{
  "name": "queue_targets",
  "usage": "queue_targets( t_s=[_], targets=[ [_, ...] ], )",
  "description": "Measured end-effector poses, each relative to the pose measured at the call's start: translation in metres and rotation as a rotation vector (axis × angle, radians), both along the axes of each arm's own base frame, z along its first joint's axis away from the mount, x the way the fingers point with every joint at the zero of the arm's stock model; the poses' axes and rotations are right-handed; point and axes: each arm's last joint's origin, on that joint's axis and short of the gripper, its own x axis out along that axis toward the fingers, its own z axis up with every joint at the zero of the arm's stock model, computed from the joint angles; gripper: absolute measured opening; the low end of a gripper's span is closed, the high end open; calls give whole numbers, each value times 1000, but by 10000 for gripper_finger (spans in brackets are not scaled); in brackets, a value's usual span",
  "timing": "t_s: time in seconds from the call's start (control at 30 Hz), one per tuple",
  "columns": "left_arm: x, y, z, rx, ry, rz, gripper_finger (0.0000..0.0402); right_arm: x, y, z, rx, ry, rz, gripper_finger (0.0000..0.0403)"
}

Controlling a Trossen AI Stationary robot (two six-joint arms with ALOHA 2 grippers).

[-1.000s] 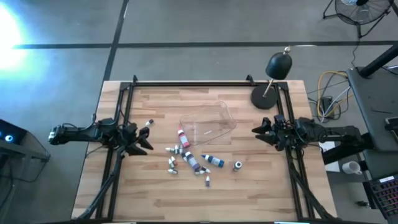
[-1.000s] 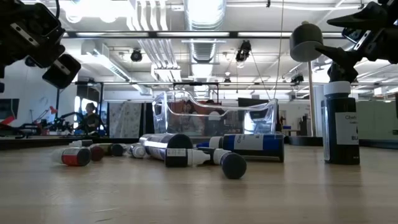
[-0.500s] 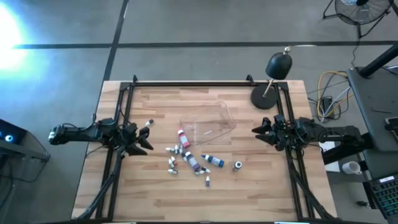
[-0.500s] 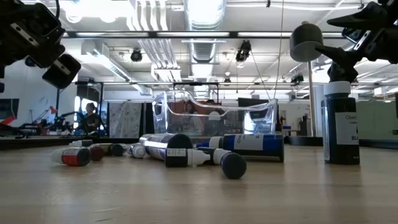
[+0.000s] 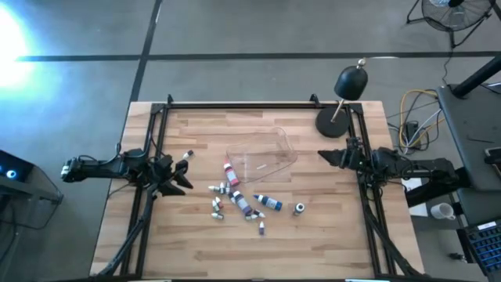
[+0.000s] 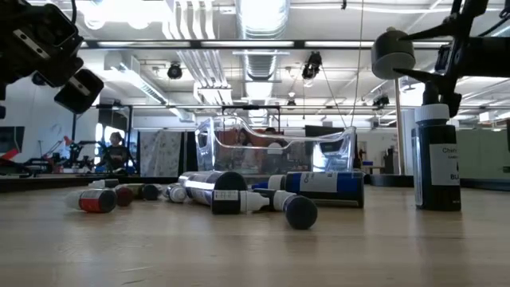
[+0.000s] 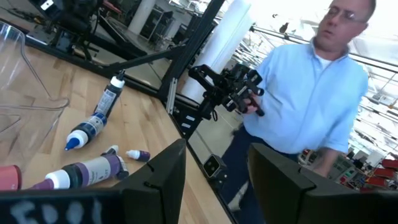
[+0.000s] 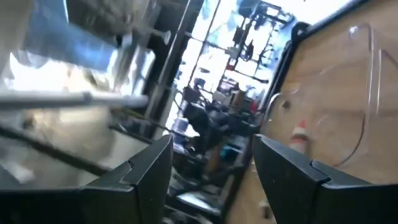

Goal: Pick & Place food coloring
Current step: Put the big black food coloring bottle into the transparent bin

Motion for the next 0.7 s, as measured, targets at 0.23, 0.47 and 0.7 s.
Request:
queue_targets(
  t_s=[0.23,0.47,0.7],
  targets=[
    [0,0,0,0,0,0,147,1,-2,-1,55,2,-67,215],
    [0,0,0,0,0,0,147,13,7,8,-62,257,166,211],
    [0,0,0,0,0,0,147,13,20,56,-143,954,304,191]
  ],
)
